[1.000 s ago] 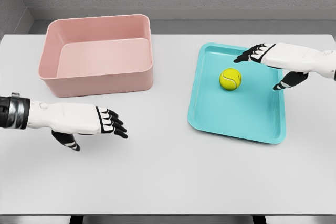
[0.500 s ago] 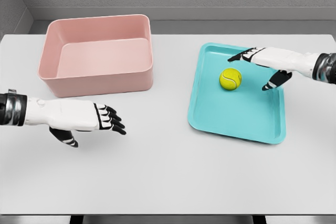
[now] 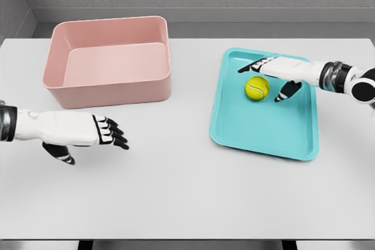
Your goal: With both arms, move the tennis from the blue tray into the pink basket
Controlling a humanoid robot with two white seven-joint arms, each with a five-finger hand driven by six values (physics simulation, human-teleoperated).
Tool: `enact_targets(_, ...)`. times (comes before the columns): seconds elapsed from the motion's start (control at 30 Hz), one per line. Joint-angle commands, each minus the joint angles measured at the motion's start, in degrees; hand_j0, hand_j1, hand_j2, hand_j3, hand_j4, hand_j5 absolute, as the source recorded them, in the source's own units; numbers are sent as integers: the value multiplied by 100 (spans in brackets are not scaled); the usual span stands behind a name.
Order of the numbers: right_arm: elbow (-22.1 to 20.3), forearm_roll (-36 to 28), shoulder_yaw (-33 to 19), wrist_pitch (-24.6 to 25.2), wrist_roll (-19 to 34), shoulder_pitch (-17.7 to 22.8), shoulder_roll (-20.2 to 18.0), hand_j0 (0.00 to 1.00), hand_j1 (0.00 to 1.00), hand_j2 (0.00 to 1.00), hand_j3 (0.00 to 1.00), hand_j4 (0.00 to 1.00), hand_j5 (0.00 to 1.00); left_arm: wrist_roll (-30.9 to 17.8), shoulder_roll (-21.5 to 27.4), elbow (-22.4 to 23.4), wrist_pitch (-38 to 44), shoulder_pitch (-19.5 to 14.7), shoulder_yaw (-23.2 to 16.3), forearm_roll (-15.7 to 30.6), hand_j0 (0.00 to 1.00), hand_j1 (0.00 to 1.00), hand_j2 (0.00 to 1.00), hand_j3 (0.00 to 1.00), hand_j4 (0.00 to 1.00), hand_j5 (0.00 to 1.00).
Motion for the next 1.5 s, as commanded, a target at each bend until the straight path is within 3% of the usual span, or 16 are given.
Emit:
enact_targets(0.0,64,16,60,8,-1,0,96,100,100,100,100,100,100,2,-6,0,14,0,8,13,100,100,100,100,100,100)
enact_targets(0.17,64,16,147,8,-1,-9,140,100,100,100,100,100,100,2,-41,0,14,9,227,13,100,100,100,100,100,100)
enact_targets(0.63,486,166,156,-1,-1,-88,395,99,99,99,99,99,99,2,-296,53,14,-9,236,4,100,100,100,100,100,100)
enact_targets(1.47,504,192,200,-62,148,-123,343,77,77,77,77,77,77,2,-305,62,14,-9,236,-4,100,100,100,100,100,100)
